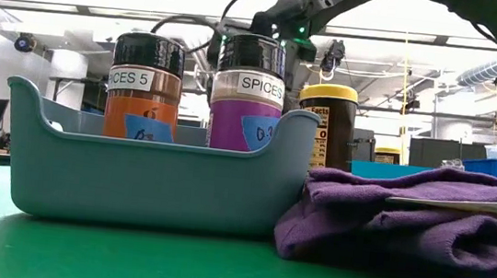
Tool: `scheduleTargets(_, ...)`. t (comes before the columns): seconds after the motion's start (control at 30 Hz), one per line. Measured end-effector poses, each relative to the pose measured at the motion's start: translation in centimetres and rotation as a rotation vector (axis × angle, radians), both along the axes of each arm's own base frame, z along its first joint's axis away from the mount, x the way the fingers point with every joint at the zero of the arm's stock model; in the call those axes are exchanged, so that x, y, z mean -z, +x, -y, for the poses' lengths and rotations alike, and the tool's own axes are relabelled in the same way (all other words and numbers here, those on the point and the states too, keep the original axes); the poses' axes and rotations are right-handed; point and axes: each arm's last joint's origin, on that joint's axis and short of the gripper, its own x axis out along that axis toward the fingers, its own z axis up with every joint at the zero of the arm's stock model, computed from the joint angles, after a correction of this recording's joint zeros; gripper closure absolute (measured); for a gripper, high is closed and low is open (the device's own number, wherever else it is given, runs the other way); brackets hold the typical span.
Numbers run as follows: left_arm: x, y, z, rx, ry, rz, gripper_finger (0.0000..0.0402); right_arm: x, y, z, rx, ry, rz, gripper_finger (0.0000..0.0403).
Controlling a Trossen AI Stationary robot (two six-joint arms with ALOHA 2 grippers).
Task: Sort spices by type
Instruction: Put the transparent seasoning bottle into the pink bin
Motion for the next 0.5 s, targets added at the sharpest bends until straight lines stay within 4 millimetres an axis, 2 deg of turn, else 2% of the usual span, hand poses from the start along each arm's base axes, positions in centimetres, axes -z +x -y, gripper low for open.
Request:
scheduleTargets(0.17,0.00,-0.01,-0.03,-0.006,0.009,-0.003,0.0164,1.23,0.29,-0.07,-0.009,0.002,-0.012,0.0143)
scheduleTargets(0.27,-0.01,-0.03,-0.06,-0.017,0.016,-0.005,0.0164,1.34,0.35,-0.04,-0.008,0.001,-0.009,0.0167)
scheduleTargets(0.4,-0.01,-0.03,-0.06,-0.017,0.015,-0.005,0.0164,1.36,0.35,0.08,-0.011,-0.001,-0.008,0.0220)
scheduleTargets(0.5,-0.01,-0.03,-0.06,-0.017,0.015,-0.005,0.0164,1.35,0.35,0.08,-0.014,-0.002,-0.006,0.0221)
